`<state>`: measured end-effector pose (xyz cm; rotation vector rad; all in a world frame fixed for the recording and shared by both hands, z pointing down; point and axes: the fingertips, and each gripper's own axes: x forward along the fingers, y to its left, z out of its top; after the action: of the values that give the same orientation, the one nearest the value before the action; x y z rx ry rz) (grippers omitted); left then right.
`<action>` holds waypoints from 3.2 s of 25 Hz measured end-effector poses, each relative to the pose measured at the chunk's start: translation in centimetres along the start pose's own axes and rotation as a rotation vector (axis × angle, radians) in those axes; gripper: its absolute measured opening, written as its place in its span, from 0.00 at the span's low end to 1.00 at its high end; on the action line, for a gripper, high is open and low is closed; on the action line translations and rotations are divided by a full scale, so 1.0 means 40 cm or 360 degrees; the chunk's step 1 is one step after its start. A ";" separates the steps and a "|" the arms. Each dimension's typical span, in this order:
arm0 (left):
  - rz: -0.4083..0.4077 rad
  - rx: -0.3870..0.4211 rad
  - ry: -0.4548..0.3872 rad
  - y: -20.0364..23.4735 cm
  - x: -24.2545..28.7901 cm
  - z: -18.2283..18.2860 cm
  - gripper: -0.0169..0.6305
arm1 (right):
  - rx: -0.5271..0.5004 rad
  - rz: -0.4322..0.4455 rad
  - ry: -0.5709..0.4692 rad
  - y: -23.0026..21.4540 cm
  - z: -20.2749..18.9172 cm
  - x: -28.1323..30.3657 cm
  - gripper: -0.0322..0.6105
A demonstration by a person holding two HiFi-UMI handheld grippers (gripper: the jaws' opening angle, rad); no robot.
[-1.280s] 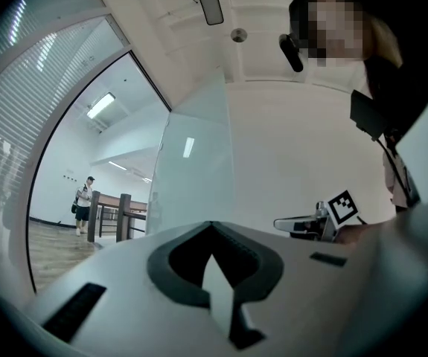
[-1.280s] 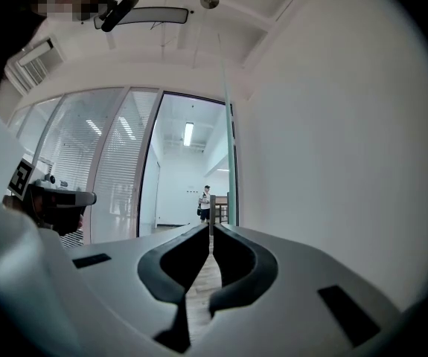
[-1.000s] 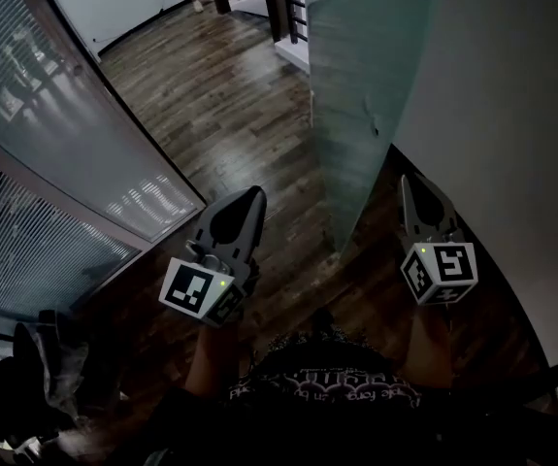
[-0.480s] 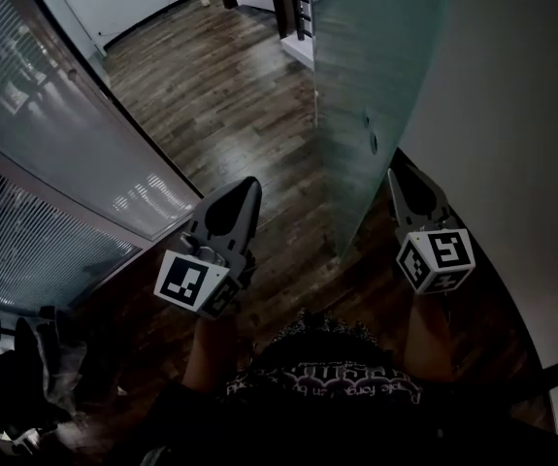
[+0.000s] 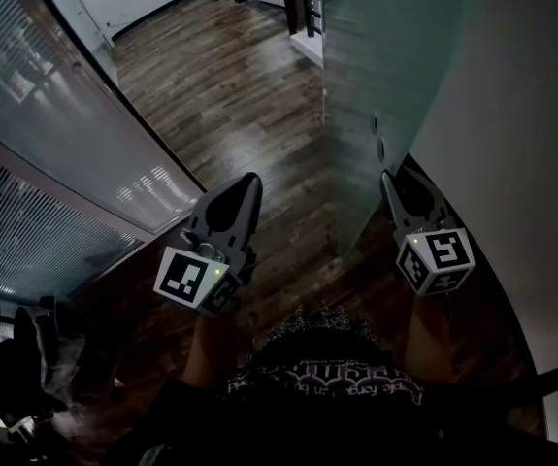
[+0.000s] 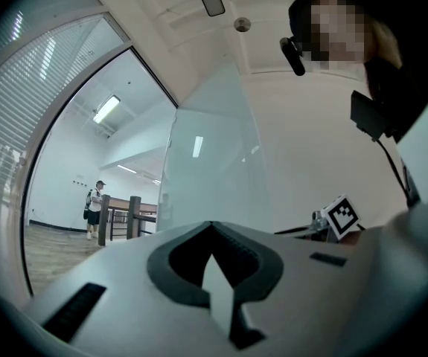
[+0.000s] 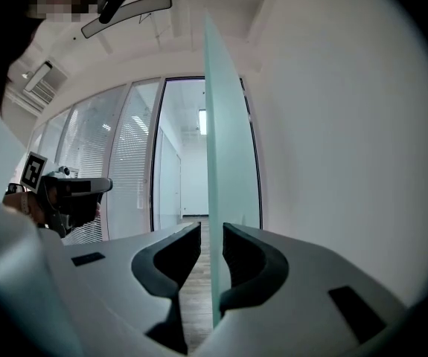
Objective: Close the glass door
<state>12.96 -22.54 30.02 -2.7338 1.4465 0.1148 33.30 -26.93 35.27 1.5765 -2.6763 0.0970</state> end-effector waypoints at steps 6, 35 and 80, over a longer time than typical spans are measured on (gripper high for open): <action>0.0032 0.0019 0.0003 0.008 -0.001 0.004 0.03 | 0.0005 0.0063 0.0011 0.014 0.002 0.004 0.17; 0.0374 0.0109 0.0020 0.106 -0.146 0.035 0.03 | -0.0138 0.0522 0.0017 0.253 0.016 0.127 0.17; 0.0846 0.0112 -0.0017 0.582 -0.378 0.042 0.03 | -0.0274 0.0955 0.0038 0.670 0.016 0.462 0.17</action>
<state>-14.83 -23.05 29.50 -2.2223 2.0871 0.0925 0.92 -30.13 34.77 0.6862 -2.9409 -0.0973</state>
